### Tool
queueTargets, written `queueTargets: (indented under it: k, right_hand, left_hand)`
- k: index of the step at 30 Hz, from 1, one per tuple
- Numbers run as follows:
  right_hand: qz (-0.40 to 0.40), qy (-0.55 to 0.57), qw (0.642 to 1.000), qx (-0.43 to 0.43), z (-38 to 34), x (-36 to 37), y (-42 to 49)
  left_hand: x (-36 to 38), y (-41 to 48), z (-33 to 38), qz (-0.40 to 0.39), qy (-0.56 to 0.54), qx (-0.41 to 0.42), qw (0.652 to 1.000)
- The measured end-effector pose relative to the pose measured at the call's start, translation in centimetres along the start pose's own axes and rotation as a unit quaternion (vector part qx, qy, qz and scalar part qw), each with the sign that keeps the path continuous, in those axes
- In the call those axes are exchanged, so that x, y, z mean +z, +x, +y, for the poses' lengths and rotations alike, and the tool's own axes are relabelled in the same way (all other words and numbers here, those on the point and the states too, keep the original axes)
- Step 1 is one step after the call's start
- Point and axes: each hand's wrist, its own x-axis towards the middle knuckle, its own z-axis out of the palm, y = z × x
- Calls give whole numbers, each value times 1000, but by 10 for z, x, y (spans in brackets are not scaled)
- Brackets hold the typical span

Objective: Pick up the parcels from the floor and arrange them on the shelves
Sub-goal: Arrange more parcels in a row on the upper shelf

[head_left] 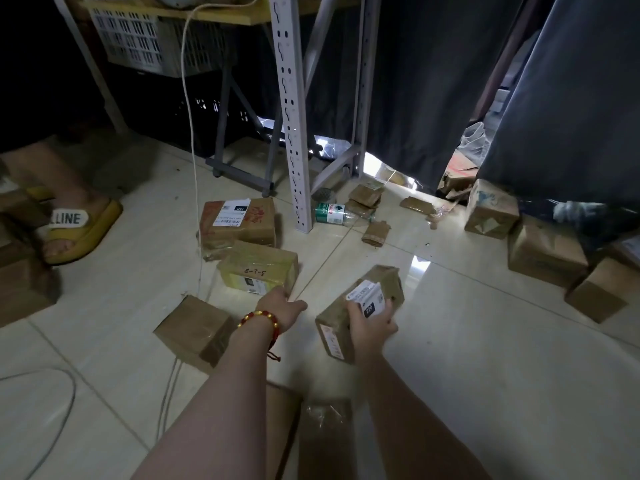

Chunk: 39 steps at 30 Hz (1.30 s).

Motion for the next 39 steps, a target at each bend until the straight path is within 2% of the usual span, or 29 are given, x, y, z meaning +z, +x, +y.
queueTargets:
  k: [2,6,9,12,14,17,22,29,39]
  right_hand:
    - [-18,78,997,-17,-16,0,5]
    - [-60,202,976,-51,-50,5,9]
    - [-79,259,961,-59,-76,7,6]
    - [-82,282,953,-77,-107,-3,4]
    - [-84,292,949,-87,-130,-16,0]
    - [-103,261,956,-89,-162,-47,-7]
    - [-68,212,972,-73,-239,-112,-31]
    - [-61,261,963,-39,-367,-176,-96]
    - [-65,308,949,-2,-518,-238,-188]
  left_hand:
    - [0,2,1,-12,-41,-8,999]
    - [-2,7,29,-52,-214,-13,975]
    - [-7,12,66,-29,-266,33,963]
    - [-5,4,93,15,-200,103,974]
    - [-4,-5,102,20,-154,114,981]
    - [-18,-23,123,-13,-105,108,988]
    - [-56,-71,201,-57,-71,123,988]
    - [-133,-154,322,-51,-27,165,985]
    - [-262,-257,416,-8,20,212,977]
